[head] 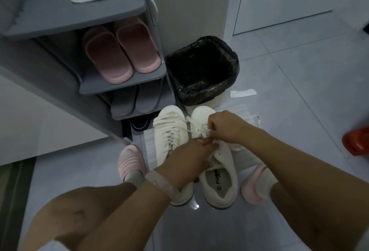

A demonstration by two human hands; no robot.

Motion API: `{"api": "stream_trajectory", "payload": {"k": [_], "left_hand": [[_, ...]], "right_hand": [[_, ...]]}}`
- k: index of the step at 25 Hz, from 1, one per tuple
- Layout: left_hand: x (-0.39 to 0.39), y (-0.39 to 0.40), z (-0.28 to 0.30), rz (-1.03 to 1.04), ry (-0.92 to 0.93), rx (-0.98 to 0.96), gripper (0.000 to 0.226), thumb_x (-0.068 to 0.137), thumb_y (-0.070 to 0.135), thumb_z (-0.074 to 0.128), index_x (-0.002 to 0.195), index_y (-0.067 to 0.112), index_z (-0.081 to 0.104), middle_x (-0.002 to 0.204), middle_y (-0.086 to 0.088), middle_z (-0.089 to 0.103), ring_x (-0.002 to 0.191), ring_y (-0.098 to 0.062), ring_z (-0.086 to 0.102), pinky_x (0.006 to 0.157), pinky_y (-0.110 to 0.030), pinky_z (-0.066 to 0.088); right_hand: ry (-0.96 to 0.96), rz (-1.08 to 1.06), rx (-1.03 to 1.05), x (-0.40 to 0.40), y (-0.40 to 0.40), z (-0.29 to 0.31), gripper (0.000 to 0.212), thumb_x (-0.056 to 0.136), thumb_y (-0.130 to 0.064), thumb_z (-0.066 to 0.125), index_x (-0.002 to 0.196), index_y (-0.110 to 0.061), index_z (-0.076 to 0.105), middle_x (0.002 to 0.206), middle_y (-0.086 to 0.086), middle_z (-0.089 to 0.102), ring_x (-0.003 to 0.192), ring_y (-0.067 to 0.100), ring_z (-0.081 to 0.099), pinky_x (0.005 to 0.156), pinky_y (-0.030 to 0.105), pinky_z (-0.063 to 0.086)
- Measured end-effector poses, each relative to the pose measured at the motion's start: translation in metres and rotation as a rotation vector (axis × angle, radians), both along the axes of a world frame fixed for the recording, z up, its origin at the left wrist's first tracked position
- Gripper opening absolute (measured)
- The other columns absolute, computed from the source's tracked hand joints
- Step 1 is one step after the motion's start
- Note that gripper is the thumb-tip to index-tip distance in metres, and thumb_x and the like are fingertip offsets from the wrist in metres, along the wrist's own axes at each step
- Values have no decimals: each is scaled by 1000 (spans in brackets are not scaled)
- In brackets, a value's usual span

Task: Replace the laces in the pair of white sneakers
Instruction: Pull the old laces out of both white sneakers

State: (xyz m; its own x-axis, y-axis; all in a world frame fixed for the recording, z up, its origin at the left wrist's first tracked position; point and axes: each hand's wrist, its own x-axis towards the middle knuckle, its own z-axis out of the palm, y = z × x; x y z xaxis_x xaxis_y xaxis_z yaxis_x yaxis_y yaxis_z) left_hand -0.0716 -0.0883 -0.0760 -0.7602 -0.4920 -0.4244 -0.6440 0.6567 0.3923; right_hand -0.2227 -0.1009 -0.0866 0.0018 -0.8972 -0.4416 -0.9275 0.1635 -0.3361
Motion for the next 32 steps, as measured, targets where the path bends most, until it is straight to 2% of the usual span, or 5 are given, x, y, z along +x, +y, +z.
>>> {"api": "stream_trajectory", "payload": {"k": [7, 13, 21, 29, 32], "left_hand": [[-12, 7, -7, 48, -54, 42, 50, 96, 23, 44, 144, 17, 30, 155, -2, 20, 142, -16, 20, 112, -30, 26], [-12, 5, -6, 42, -57, 38, 51, 97, 25, 43, 145, 20, 27, 157, -2, 14, 145, -17, 12, 114, -32, 22], [-3, 11, -9, 6, -4, -24, 57, 98, 22, 40, 148, 25, 12, 158, 6, 0, 145, -16, 8, 114, -31, 24], [-2, 10, -7, 33, 20, 5, 56, 97, 21, 42, 147, 25, 16, 157, 7, 5, 145, -14, 9, 114, -25, 17], [-3, 10, -5, 61, 27, 51, 55, 97, 21, 42, 147, 24, 18, 157, 7, 7, 145, -14, 9, 112, -23, 13]], "right_hand": [[-582, -442, 424, 1, -12, 40, 26, 81, -12, 53, 58, -15, 42, 40, -4, 31, 40, 10, 24, 40, 17, 26], [-1299, -877, 22, -59, -16, 110, 33, 93, -16, 45, 60, -16, 44, 37, -8, 25, 33, 5, 21, 39, 12, 29], [67, 47, -432, -33, 27, 7, 27, 92, -17, 48, 117, -13, 58, 115, 7, 54, 105, 24, 49, 84, 32, 45], [384, 253, -300, -29, 22, -2, 24, 95, -17, 42, 110, -14, 60, 111, 6, 58, 102, 24, 53, 84, 33, 39], [58, -241, -647, -57, 11, 18, 17, 90, -8, 49, 93, -4, 65, 96, 13, 64, 90, 30, 57, 78, 32, 42]]}}
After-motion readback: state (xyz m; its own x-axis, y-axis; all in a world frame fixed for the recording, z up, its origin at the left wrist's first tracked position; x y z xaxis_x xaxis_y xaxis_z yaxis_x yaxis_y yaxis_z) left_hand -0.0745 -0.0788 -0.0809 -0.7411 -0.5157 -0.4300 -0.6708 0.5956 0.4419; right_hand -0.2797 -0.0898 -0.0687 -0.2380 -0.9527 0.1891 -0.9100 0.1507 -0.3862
